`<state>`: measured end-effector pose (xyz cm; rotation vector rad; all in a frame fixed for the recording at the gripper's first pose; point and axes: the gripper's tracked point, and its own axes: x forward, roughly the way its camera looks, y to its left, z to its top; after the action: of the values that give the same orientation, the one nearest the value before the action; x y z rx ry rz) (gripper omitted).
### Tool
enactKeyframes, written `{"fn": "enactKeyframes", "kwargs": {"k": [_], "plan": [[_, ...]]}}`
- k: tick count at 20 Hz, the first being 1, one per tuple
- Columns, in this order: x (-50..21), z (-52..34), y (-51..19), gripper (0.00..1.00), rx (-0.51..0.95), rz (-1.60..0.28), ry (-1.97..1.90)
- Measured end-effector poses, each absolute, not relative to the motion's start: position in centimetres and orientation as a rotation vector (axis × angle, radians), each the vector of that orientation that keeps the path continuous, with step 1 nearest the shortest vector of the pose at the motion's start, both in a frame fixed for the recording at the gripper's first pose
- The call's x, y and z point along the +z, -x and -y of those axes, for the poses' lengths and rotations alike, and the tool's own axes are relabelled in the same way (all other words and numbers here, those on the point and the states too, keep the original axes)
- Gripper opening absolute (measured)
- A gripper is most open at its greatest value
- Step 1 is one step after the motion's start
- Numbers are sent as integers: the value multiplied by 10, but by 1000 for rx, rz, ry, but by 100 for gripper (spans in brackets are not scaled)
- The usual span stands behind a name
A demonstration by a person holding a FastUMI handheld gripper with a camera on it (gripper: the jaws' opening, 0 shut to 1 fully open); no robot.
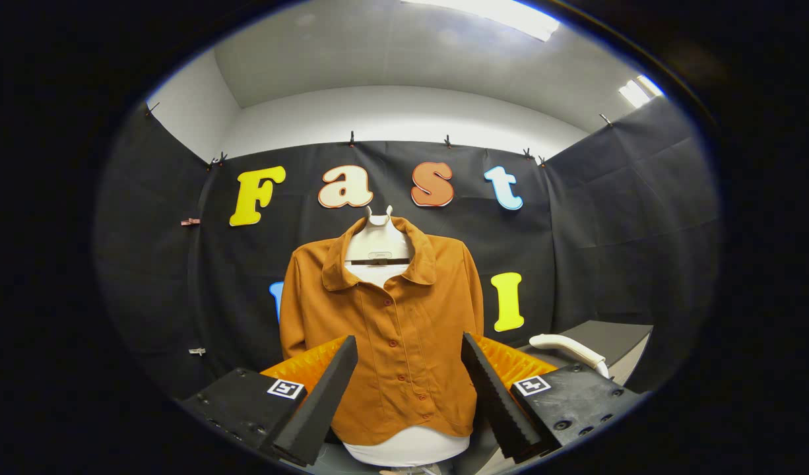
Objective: Iron the clothes twice with a garment steamer, once on the left side and once on the right side.
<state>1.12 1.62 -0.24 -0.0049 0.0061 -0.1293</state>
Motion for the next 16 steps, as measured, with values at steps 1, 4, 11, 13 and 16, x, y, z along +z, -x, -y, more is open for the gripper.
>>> {"fn": "enactKeyframes", "kwargs": {"k": [1,4,11,13,16], "plan": [[-3,-15,-12,99,-141,-6,5],[-6,-13,-15,99,-164,-8,-1],[-14,21,-34,99,-210,-26,11],[-17,38,-44,99,-216,-28,11],[-21,72,-62,99,-230,-37,21]]}}
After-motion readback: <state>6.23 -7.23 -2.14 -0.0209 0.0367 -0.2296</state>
